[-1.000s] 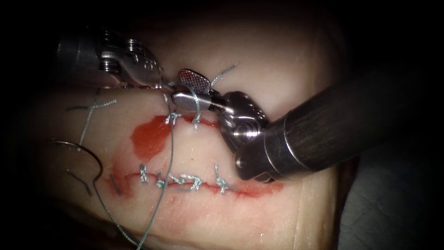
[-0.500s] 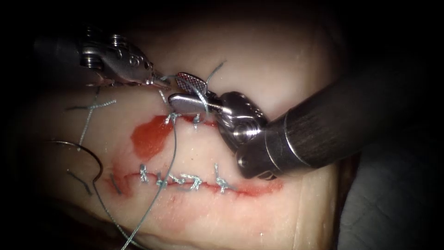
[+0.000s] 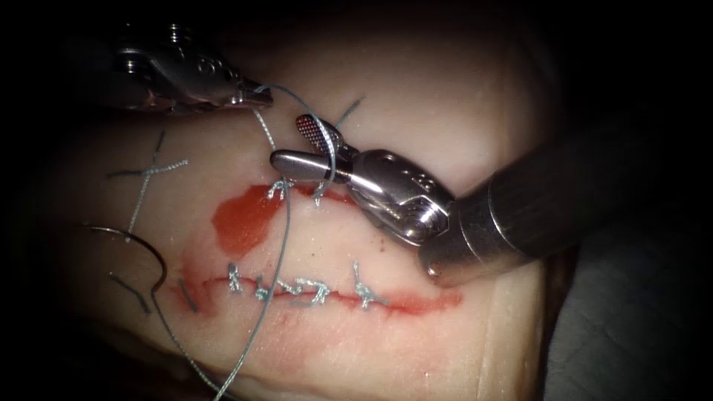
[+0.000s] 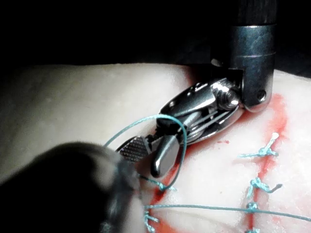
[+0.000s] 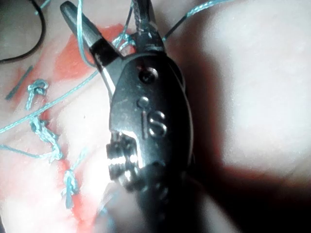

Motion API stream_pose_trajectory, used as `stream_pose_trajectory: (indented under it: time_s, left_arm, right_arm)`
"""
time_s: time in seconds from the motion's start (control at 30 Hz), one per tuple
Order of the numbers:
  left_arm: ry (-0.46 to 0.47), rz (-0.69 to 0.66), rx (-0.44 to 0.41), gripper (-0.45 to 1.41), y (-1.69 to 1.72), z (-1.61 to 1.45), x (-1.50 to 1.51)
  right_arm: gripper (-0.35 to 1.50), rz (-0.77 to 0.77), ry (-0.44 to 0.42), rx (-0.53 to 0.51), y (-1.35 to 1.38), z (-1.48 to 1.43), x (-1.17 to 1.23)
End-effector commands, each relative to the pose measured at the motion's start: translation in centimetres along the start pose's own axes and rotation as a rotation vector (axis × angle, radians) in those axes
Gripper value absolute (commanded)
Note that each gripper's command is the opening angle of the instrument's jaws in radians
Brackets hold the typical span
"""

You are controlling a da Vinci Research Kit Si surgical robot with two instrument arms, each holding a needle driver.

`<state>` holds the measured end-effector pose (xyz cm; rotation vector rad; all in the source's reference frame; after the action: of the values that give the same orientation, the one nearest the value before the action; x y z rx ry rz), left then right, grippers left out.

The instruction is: Wound Closure

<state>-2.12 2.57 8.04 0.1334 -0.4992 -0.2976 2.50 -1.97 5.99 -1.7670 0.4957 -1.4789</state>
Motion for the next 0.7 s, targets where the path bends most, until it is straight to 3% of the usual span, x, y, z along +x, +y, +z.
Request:
stream_pose_trajectory:
  time_s: [0.03,0.13,0.4,0.7]
  left_arm:
    - [-0.001,0.0,0.0,-0.45,0.02,0.08,-0.02]
    - [-0.004,0.003,0.004,-0.45,-0.01,0.11,0.0]
    - [-0.009,0.012,0.035,-0.45,-0.1,0.2,0.02]
    - [0.017,0.022,0.088,-0.45,-0.24,0.32,0.04]
  right_arm:
    - [0.46,0.035,-0.028,-0.054,0.08,0.12,0.06]
    - [0.48,0.072,-0.074,-0.141,0.13,0.13,0.05]
    - [0.44,0.147,-0.119,-0.25,0.24,0.22,0.07]
    - [0.49,0.174,-0.159,-0.2,0.22,0.27,0.03]
